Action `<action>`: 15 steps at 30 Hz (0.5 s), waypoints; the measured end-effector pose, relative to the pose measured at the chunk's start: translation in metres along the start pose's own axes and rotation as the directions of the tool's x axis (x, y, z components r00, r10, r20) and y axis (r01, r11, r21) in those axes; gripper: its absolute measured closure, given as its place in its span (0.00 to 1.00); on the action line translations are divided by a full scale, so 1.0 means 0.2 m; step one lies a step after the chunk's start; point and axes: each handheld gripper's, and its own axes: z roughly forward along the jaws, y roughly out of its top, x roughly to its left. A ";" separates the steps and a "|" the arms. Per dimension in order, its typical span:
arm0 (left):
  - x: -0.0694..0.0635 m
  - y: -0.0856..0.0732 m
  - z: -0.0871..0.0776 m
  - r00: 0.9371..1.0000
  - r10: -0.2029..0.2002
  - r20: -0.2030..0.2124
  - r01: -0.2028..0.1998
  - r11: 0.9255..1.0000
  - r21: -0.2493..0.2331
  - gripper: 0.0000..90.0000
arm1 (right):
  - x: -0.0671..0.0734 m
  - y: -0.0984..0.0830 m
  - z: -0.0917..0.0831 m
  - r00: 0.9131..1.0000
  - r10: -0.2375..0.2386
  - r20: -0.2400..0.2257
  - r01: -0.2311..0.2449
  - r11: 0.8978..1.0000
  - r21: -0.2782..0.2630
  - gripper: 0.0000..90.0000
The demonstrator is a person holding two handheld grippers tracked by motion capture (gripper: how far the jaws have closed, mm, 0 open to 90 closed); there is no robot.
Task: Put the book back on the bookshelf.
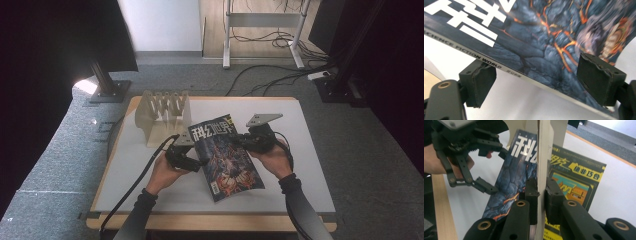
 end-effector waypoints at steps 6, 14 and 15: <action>0.00 0.09 -0.08 0.998 0.042 -0.055 -0.045 0.998 -0.046 0.20 | 0.00 0.02 -0.02 1.000 -0.006 0.015 0.006 0.999 -0.031 0.89; -0.03 0.16 -0.20 0.994 0.084 -0.067 -0.091 0.989 -0.116 0.35 | 0.02 0.04 -0.03 0.999 -0.044 0.024 0.045 0.998 -0.049 0.90; -0.04 0.16 -0.19 0.993 0.092 -0.069 -0.099 0.990 -0.096 0.35 | 0.02 0.04 -0.03 0.999 -0.044 0.024 0.045 0.998 -0.049 0.90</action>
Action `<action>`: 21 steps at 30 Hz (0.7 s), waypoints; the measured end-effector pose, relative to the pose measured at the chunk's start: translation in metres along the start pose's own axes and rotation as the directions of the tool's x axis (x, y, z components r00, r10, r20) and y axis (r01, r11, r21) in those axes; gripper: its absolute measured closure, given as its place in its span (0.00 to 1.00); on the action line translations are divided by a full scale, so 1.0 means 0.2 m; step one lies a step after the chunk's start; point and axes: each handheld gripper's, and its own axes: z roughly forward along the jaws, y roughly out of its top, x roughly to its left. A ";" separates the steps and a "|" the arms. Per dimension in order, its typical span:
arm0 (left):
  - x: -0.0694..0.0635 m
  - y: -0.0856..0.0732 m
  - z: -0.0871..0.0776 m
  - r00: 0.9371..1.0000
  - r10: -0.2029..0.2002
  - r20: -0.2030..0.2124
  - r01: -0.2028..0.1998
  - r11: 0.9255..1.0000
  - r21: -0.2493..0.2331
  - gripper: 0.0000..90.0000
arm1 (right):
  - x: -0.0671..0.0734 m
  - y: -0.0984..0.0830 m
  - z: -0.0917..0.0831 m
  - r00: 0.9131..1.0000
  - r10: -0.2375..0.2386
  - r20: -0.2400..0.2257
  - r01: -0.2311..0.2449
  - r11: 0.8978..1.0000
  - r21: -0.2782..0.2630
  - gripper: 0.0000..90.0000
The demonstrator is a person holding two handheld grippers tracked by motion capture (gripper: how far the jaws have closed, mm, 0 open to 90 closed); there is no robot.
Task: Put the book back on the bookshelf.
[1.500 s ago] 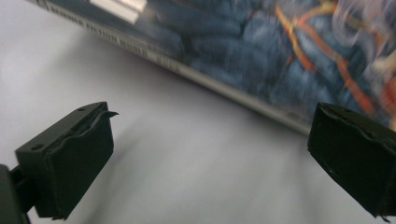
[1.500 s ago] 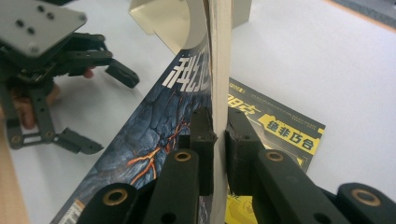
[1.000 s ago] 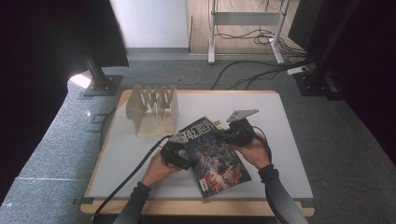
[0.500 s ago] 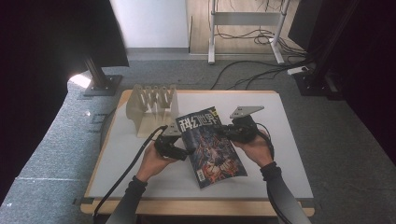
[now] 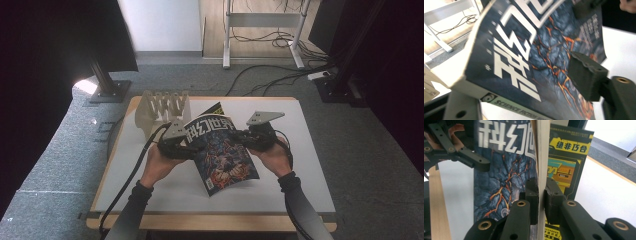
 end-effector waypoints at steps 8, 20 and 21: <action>-0.04 0.00 0.03 1.000 0.015 -0.010 -0.014 0.998 0.059 0.70 | -0.02 -0.01 -0.02 1.000 0.018 0.016 -0.018 1.000 0.009 0.90; -0.07 0.07 -0.05 0.998 0.062 -0.026 -0.062 0.998 0.004 0.84 | -0.03 -0.02 -0.04 0.998 0.039 0.041 -0.038 0.999 -0.034 0.89; -0.07 0.07 -0.05 0.998 0.060 -0.017 -0.060 0.998 0.004 0.84 | -0.04 -0.03 -0.05 0.999 0.036 0.039 -0.035 0.999 -0.035 0.89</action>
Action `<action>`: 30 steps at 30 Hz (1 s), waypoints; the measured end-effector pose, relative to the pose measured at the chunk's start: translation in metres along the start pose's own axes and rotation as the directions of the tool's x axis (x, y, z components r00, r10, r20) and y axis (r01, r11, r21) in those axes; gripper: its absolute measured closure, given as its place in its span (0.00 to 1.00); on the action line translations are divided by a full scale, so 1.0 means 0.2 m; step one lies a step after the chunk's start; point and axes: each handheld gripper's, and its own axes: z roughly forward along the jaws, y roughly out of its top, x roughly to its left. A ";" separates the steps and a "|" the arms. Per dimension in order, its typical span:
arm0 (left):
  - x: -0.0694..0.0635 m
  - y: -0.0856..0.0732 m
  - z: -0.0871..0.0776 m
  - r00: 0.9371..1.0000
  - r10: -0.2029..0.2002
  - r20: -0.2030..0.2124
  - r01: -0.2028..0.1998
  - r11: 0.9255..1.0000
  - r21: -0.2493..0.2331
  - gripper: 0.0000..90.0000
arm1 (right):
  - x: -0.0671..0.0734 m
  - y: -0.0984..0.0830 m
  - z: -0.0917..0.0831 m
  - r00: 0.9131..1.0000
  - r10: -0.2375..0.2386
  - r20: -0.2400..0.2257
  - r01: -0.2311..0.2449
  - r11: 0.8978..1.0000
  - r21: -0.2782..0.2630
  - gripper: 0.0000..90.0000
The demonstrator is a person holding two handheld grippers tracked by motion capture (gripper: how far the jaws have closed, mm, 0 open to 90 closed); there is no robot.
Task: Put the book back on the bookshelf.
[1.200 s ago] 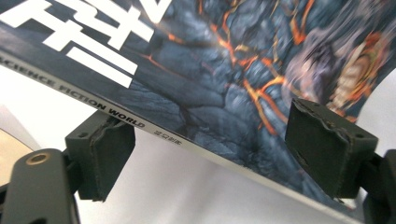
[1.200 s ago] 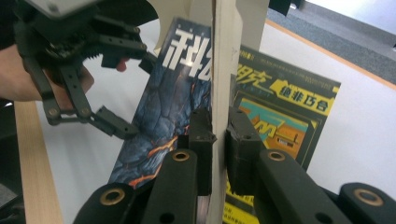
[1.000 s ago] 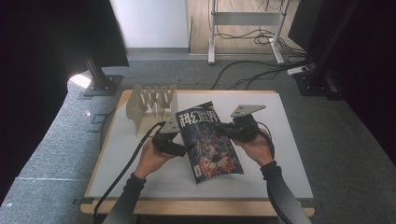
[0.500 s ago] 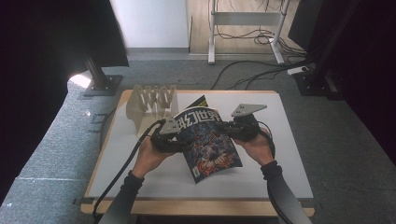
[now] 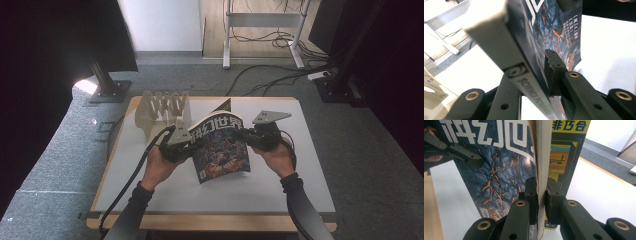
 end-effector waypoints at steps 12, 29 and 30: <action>0.03 0.02 0.09 0.994 -0.082 0.073 0.081 0.997 0.007 0.90 | -0.02 -0.04 -0.04 1.000 0.004 0.001 -0.004 1.000 0.004 0.87; 0.11 0.02 -0.01 0.993 -0.090 0.077 0.088 0.996 0.031 0.92 | -0.10 -0.17 -0.07 0.996 0.057 0.069 -0.057 0.998 -0.002 0.54; 0.12 0.02 -0.02 0.993 -0.094 0.077 0.092 0.995 0.034 0.92 | -0.10 -0.19 -0.06 0.996 0.052 0.075 -0.053 0.999 0.010 0.52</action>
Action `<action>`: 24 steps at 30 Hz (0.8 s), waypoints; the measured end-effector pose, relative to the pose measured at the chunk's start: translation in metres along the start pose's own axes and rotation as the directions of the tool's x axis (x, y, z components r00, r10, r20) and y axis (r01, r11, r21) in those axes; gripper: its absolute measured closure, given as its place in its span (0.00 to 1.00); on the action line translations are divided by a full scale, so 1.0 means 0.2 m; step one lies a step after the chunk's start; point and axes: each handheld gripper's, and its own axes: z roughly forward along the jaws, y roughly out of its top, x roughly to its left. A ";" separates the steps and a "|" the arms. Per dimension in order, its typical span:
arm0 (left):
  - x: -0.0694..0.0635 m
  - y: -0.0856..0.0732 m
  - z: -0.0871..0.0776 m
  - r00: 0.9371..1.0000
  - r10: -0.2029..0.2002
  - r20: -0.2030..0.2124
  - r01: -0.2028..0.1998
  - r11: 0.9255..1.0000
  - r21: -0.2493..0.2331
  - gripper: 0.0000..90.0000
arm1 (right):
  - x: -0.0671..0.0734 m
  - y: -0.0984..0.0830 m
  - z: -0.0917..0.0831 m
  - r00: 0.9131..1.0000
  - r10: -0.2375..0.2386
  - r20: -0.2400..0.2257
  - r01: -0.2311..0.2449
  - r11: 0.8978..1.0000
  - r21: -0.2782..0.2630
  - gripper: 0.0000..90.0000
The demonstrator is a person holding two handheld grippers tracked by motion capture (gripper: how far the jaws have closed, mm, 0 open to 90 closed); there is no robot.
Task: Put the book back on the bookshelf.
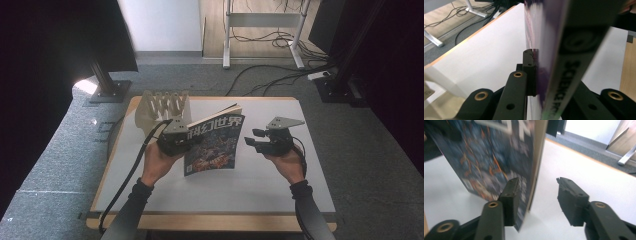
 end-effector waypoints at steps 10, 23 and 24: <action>0.03 0.00 -0.11 1.000 -0.017 -0.021 0.017 1.000 0.013 0.92 | -0.01 -0.18 0.09 0.999 0.016 0.047 -0.020 0.996 0.084 0.27; 0.11 -0.02 -0.32 0.993 -0.088 -0.077 0.087 0.996 -0.015 0.92 | -0.04 -0.46 0.16 0.988 0.099 0.121 -0.117 0.982 0.151 0.02; 0.12 -0.02 -0.34 0.992 -0.097 -0.083 0.095 0.995 -0.021 0.92 | -0.04 -0.48 0.17 0.986 0.102 0.128 -0.122 0.980 0.158 0.00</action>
